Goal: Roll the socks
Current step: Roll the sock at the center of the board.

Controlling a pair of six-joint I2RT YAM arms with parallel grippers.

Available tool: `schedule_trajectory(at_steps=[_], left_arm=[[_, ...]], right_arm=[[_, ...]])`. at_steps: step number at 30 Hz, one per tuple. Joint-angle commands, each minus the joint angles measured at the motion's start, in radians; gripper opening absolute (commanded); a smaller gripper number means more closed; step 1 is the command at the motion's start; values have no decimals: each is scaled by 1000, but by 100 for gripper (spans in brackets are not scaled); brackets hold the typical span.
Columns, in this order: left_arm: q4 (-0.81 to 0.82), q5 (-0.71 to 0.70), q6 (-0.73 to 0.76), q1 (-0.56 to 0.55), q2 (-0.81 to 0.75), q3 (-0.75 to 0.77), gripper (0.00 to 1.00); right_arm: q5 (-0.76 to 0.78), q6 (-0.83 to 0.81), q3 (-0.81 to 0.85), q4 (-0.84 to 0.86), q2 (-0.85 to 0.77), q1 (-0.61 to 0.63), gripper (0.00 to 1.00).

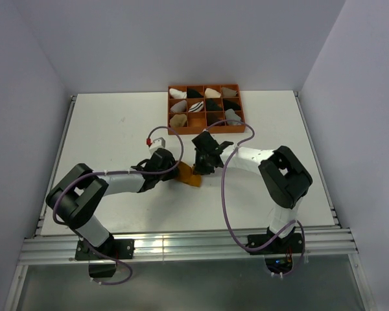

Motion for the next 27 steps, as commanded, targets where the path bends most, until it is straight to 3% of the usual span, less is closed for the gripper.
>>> schedule_trajectory(at_steps=[1,8,13,21,27], left_arm=[[-37,35,29,17,-6,3,35],[-60,-20,2,-17,-163,-89,39],[-2,-183,108,-190,-192,-60,52],[6,-385,269,-359,-63,77,55],[1,-448,332,-430,43,172,55]], right_arm=[[53,-22,34,-69,12,10,0],[55,38,53,-74,58,7,0],[52,52,86,-100,78,7,0],[27,52,103,-121,97,7,0],[16,54,110,-129,101,7,0]])
